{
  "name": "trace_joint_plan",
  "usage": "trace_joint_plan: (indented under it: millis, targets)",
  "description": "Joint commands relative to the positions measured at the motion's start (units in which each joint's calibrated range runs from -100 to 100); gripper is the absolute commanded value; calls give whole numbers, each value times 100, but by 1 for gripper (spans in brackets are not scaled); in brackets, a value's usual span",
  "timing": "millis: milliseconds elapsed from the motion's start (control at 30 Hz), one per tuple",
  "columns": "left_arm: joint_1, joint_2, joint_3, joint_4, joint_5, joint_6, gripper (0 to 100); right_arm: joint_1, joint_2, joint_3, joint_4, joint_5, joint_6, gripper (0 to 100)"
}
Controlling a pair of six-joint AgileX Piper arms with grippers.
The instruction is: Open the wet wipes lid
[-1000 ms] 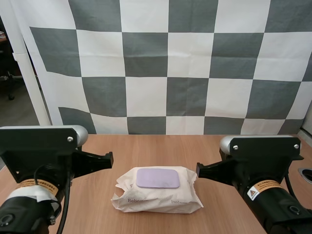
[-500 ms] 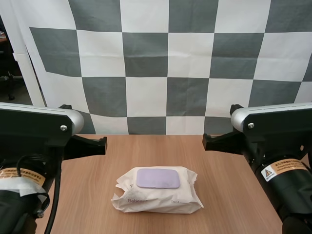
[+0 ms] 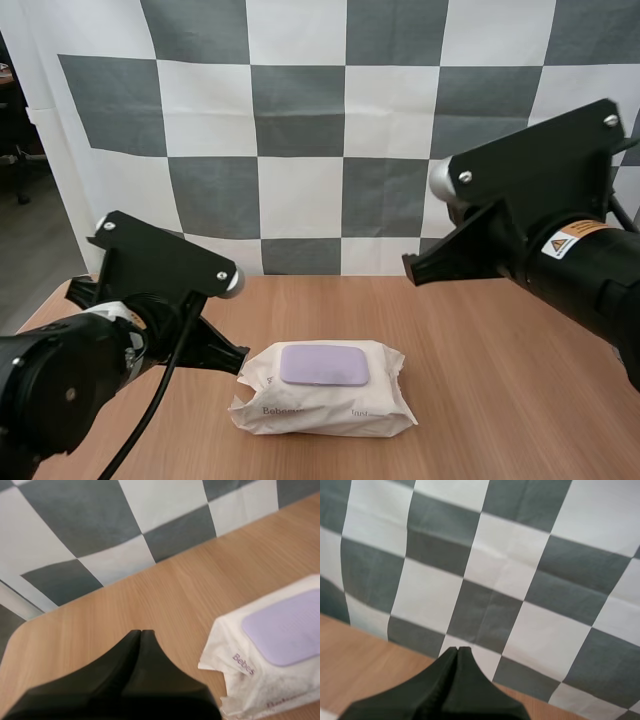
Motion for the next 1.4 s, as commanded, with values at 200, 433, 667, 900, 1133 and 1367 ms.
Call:
trace_joint_plan:
  millis: [200,433,667,900,1133,1367]
  targets:
    - [0,1789,-57,-1691,1346,2679,63,1,1245,-73,-104,3676,-1264,34]
    - [0,1988,125,-1834,1407,3817,100,1,1532,-73,-122,3643,-1623,100]
    - [0,2005,863,-2764,510,5382,100,1,1563,-73,-122,3643,-1865,100]
    - [0,2854,1456,-3562,-501,6394,100,1,1563,-73,-122,3643,-1876,100]
    - [0,4077,1468,-5024,-609,7621,96,1,1563,-73,-122,3678,-1896,100]
    - [0,4871,1372,-6148,-491,8475,0,1,1563,-73,-80,3711,-2149,100]
